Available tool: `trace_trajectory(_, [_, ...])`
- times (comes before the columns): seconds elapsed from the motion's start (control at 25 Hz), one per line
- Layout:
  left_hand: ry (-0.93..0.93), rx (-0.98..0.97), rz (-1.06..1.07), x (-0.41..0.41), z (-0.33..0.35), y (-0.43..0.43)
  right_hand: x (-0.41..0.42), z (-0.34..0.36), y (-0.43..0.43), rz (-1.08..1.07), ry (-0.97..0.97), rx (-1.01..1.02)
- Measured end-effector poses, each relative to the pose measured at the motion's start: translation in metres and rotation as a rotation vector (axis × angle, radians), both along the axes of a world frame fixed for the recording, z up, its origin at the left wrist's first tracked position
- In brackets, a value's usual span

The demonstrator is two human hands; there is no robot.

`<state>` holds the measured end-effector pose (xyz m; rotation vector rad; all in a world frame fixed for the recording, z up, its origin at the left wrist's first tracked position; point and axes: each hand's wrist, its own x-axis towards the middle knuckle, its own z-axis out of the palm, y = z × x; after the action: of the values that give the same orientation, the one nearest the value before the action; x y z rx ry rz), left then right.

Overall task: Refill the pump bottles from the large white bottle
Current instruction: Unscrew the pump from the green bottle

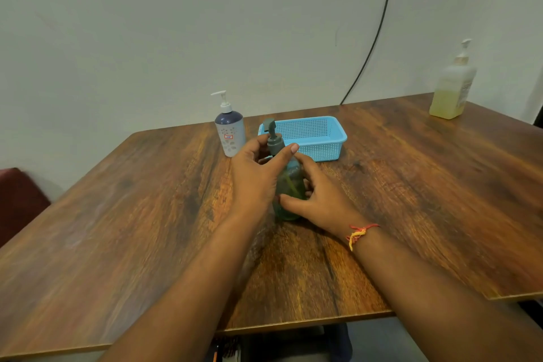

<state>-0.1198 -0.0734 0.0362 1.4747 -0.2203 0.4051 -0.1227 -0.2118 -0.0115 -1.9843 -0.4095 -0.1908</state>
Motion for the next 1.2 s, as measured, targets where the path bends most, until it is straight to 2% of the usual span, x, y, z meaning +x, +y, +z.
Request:
trace_trajectory(0.48, [-0.019,-0.020,-0.013,0.007,0.022,0.008,0.001,-0.003,0.000,-0.023,-0.016,0.030])
trace_trajectory(1.2, [-0.070,-0.286,0.130,0.029,0.064,0.043,0.001,-0.002,-0.002,-0.011,-0.028,0.005])
